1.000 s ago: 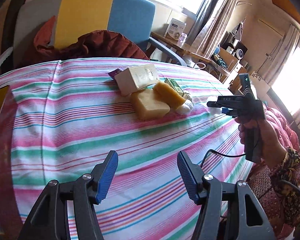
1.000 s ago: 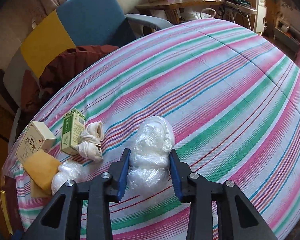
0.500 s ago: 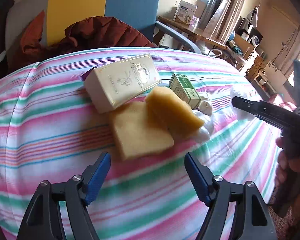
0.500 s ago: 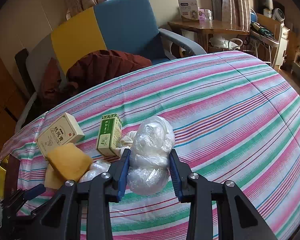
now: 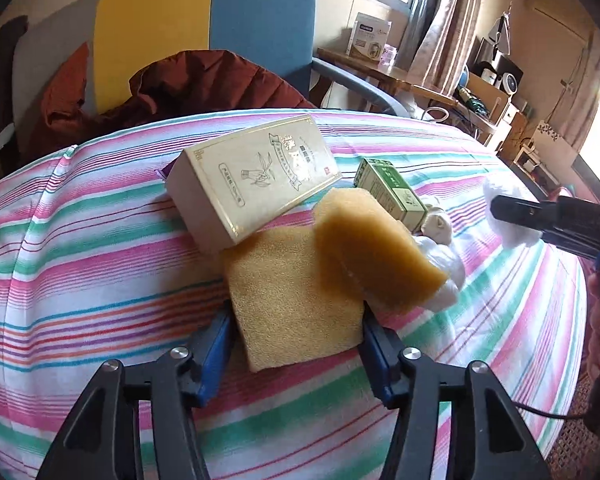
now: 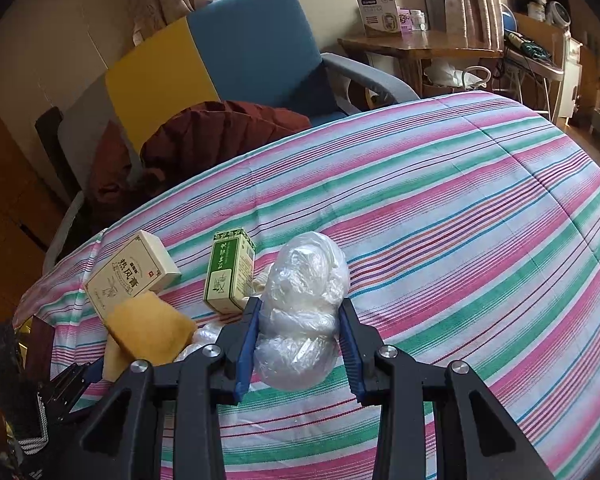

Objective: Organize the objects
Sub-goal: 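Grasp the yellow sponge block with the left gripper while the right lifts the bundle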

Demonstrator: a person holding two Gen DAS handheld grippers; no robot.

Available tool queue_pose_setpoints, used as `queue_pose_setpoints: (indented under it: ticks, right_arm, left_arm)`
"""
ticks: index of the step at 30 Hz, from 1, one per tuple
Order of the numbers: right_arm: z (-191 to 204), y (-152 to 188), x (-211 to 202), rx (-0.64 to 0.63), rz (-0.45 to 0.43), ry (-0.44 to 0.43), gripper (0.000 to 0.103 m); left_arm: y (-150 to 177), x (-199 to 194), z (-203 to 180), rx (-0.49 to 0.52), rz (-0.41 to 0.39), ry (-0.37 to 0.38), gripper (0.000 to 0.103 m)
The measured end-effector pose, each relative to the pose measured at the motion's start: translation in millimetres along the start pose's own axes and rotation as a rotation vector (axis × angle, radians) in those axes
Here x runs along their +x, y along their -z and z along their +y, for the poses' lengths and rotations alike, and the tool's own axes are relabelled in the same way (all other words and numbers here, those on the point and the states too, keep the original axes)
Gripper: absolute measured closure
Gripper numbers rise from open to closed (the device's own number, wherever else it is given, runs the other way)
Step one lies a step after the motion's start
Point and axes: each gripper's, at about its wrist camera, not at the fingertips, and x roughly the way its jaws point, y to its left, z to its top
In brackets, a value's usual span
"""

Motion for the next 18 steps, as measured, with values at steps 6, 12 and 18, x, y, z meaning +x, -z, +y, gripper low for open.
queue_pose_setpoints:
  ticks: [6, 12, 18]
  right_arm:
    - [5, 2, -2, -0.018, -0.010, -0.003, 0.065]
    - [11, 7, -2, -0.016, -0.001, -0.051, 0.065]
    - [30, 18, -5, -0.042, 0.013, -0.140, 0.065]
  left_arm:
    - [19, -22, 28, -0.087, -0.039, 0.007, 0.046]
    - [39, -41, 45, -0.120, -0.072, -0.001, 0.046]
    - [60, -59, 52, -0.107, -0.094, -0.014, 0.046]
